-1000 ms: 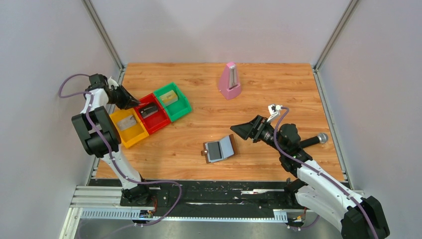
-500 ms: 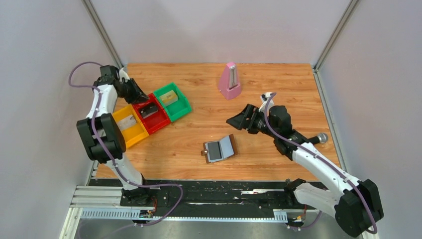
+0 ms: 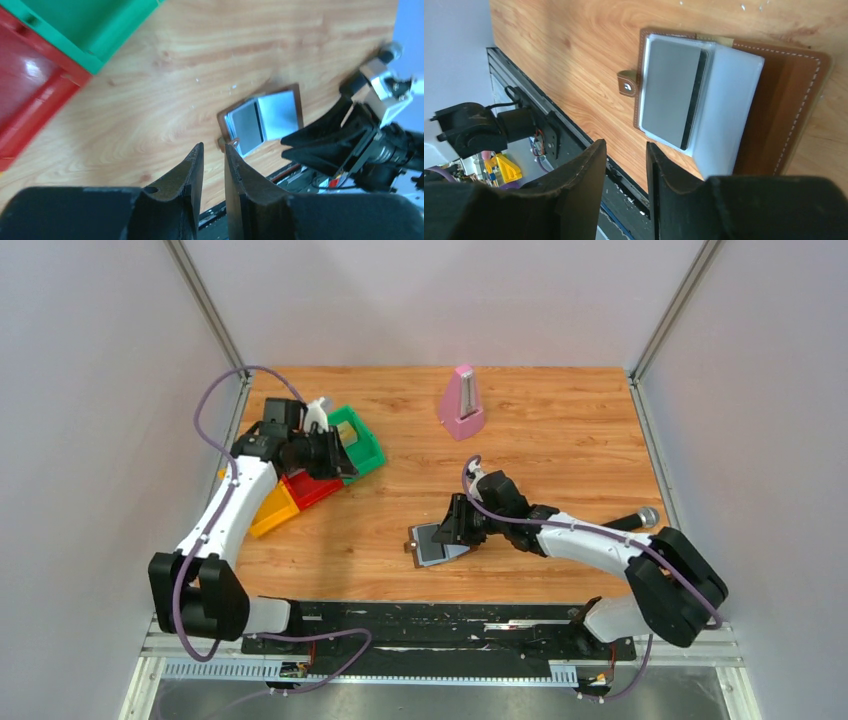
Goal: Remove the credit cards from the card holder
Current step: Remove the credit card from the card holder.
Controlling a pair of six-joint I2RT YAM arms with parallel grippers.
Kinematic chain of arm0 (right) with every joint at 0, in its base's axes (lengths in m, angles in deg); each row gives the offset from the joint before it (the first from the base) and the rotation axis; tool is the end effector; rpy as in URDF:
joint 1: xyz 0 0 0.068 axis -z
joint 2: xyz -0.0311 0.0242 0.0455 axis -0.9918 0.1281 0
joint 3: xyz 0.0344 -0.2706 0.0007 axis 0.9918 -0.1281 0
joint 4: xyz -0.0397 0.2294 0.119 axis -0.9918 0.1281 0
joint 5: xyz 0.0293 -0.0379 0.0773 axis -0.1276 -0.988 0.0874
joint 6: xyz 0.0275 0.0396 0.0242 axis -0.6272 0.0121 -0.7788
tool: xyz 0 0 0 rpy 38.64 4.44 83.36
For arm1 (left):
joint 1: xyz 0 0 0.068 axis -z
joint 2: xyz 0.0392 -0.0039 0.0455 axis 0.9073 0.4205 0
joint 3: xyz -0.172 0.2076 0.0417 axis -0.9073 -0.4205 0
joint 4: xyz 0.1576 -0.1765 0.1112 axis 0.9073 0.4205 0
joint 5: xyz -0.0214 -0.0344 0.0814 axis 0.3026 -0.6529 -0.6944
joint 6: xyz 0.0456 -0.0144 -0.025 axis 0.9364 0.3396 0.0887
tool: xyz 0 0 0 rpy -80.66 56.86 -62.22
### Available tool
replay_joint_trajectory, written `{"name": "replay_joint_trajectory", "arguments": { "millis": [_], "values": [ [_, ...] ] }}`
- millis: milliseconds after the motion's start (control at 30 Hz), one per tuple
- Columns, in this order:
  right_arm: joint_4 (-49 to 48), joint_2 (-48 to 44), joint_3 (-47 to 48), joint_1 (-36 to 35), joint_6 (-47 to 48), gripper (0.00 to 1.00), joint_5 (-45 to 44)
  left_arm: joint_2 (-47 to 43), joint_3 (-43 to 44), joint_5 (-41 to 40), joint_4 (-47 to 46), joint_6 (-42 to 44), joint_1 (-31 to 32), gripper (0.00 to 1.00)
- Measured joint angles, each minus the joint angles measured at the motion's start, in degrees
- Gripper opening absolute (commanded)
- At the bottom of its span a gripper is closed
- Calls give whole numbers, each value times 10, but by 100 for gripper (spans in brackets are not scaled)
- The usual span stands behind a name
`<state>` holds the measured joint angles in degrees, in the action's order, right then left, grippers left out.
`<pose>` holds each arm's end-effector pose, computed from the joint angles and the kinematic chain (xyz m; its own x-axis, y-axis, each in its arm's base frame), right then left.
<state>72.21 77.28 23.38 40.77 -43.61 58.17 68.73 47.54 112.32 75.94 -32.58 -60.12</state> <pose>0.1937 0.1896 0.1907 -0.9220 0.0608 -0.3824 -0.2389 0.6878 0.6854 0.2789 -0.0420 0.3117 -0.8589 -0.2176 -0.4636 0.1013 0.8152 -0.5703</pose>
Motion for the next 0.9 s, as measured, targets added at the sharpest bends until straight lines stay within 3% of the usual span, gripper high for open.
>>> {"name": "replay_joint_trajectory", "arguments": {
  "millis": [233,400,567,900],
  "values": [
    [-21,54,0,-7,5,35,-5,-51,-166,7,-54,-26,102,28],
    [-21,57,0,-7,19,30,-22,-56,-247,28,-139,-68,161,25],
    [-24,59,0,-7,27,29,-29,-41,-271,42,-221,-102,192,23],
    [-31,94,0,-7,31,28,-31,78,-281,65,-365,-150,241,18]
  ]
}}
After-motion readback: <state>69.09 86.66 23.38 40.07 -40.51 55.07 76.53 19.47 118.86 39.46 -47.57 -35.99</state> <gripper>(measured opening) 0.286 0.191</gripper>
